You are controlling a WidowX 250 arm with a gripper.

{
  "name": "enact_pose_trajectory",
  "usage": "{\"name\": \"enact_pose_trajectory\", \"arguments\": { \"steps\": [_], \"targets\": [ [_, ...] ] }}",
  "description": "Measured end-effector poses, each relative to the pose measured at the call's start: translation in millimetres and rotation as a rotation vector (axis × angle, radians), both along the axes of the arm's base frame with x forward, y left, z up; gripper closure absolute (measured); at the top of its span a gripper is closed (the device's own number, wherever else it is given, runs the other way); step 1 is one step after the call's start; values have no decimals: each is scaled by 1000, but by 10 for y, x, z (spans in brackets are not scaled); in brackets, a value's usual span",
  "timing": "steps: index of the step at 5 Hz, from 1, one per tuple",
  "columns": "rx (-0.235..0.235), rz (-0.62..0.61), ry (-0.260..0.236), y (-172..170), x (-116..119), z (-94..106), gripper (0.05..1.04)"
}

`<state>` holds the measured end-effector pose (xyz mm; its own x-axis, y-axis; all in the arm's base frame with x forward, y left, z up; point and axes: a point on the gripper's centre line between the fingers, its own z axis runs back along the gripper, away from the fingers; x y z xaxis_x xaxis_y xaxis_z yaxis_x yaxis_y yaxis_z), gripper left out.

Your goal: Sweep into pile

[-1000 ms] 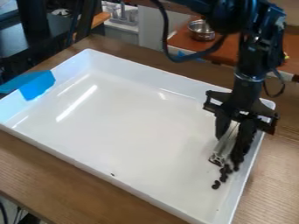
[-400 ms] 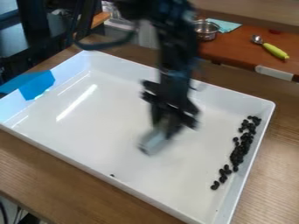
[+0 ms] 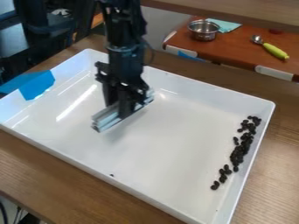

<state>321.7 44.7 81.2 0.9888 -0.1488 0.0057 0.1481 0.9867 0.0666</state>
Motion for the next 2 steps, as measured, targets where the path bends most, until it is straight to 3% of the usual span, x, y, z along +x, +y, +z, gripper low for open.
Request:
{"name": "enact_pose_trajectory", "arguments": {
  "steps": [1, 2],
  "targets": [
    [6, 26, 29, 164, -108, 37, 711],
    [-22, 19, 52, 77, -357, -3, 711]
  ]
}}
